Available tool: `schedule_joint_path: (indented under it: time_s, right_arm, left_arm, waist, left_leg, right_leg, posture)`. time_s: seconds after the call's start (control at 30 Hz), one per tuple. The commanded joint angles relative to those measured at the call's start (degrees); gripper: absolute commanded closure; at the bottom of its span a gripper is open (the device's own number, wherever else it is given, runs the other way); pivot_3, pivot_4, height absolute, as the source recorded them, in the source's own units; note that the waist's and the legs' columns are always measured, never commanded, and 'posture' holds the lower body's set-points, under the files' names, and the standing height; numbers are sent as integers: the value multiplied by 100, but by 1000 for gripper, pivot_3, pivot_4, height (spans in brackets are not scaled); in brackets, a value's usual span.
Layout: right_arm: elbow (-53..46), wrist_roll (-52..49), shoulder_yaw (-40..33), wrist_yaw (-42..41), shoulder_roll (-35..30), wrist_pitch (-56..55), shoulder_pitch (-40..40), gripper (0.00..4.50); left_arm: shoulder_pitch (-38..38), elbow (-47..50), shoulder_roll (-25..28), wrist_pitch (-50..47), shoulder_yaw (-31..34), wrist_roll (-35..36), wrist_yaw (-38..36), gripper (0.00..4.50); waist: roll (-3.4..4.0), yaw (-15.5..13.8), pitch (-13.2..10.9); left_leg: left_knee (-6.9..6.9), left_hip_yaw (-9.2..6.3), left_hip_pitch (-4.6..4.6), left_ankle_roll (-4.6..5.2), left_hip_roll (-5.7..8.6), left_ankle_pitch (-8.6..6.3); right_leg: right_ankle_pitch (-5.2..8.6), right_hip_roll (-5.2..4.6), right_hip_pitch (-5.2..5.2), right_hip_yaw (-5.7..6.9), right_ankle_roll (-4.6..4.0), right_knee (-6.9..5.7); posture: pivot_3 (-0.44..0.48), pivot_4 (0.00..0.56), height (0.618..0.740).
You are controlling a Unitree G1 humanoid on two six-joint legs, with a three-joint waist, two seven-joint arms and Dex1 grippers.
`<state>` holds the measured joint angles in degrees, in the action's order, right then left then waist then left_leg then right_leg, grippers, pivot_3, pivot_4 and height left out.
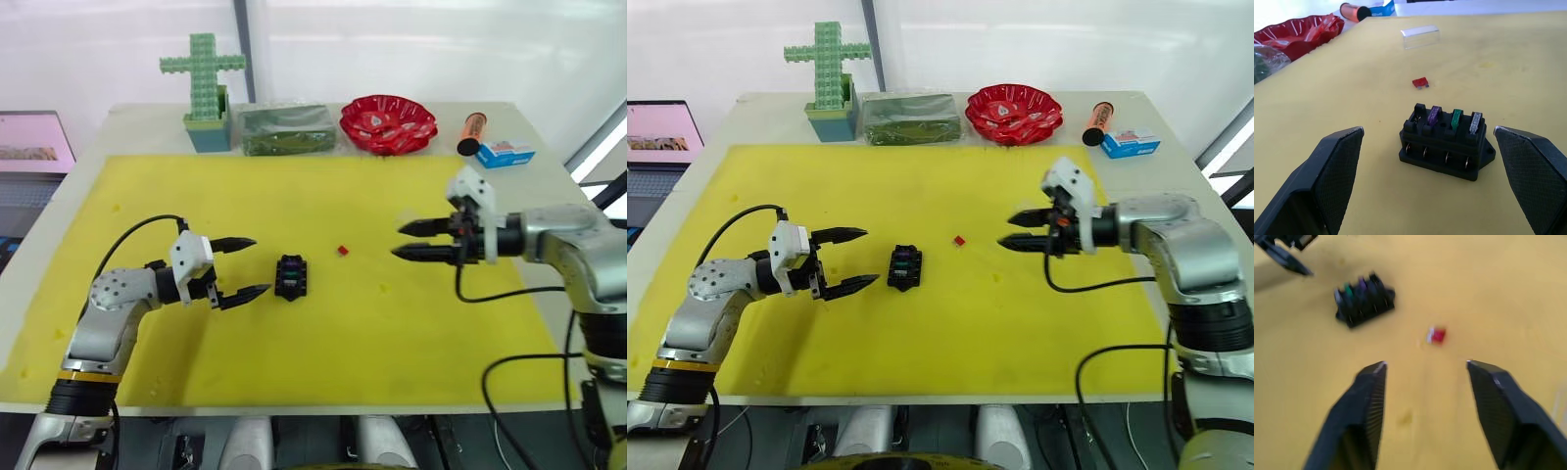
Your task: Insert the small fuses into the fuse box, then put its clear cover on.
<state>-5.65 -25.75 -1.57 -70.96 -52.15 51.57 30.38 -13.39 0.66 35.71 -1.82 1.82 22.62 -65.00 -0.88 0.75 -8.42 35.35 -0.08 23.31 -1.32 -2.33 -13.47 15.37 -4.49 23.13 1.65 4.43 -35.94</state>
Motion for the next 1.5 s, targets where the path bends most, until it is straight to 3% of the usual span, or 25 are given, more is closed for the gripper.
schedule_joint_path:
  time_s: [0.03, 0.07, 0.43, 0.63, 0.87, 0.97, 1.1, 1.5]
  right_arm:
    - [573, -138, -176, -269, -251, -134, 29, 326]
    - [830, -214, -191, -131, -164, 140, 184, 36]
    - [2813, -1003, -171, 363, 879, 2627, 1775, 36]
    - [3687, -846, -32, 863, 1571, 2815, 2234, 36]
    - [4594, -592, 147, 883, 2037, 2372, 2604, 36]
    - [4756, -369, 412, 792, 2130, 2045, 2588, 608]
    - [4856, -361, 499, 635, 2198, 2092, 2659, 2020]
    - [5265, -7, 628, 644, 2502, 1760, 2765, 2020]
  left_arm:
    - [-68, 32, 56, 150, 153, 90, -73, 0]
    - [-82, 26, 47, 157, 153, 99, -77, 0]
    - [-239, -3, 18, 153, 130, 160, -137, 0]
    - [-233, 97, -12, 127, 87, 215, -192, 0]
    - [-250, 312, -28, 22, 44, 286, -141, 0]
    - [-236, 316, -26, 4, 39, 257, -130, 0]
    - [-207, 308, -20, 2, 45, 255, -137, 0]
    - [-256, 162, -33, 56, 1, 215, -204, 0]
  waist:
    - [1, 4, 0]
    - [1, 8, 0]
    - [5, -22, -15]
    - [5, -11, -16]
    - [9, -19, -18]
    - [8, -6, -18]
    - [10, -3, -19]
    - [10, -2, -19]
  left_leg:
    - [0, 0, -2, 0, 0, 0]
    - [0, 2, -2, 0, -2, 0]
    - [0, -2, 4, 0, 0, 0]
    - [3, -3, 3, 0, 0, 0]
    - [4, -4, 4, 1, 0, 1]
    - [6, -4, 4, 1, 2, 1]
    - [6, -5, 4, 1, 0, 1]
    - [6, -6, 3, 1, 0, 1]
  right_leg:
    - [0, 1, 0, 0, 0, 0]
    - [0, 2, 0, -1, 0, 0]
    - [-9, 5, 2, -4, 15, -3]
    - [-12, 6, 1, -3, 18, -7]
    - [-14, 7, 2, -3, 22, -13]
    - [-14, 8, 0, -3, 23, -13]
    - [-14, 11, 2, -3, 24, -15]
    - [-14, 12, 1, -3, 24, -17]
  posture:
    - [0, 150, 740]
    - [0, 150, 740]
    - [0, 150, 740]
    - [0, 150, 740]
    - [0, 150, 740]
    - [0, 150, 740]
    - [0, 150, 740]
    - [0, 150, 740]
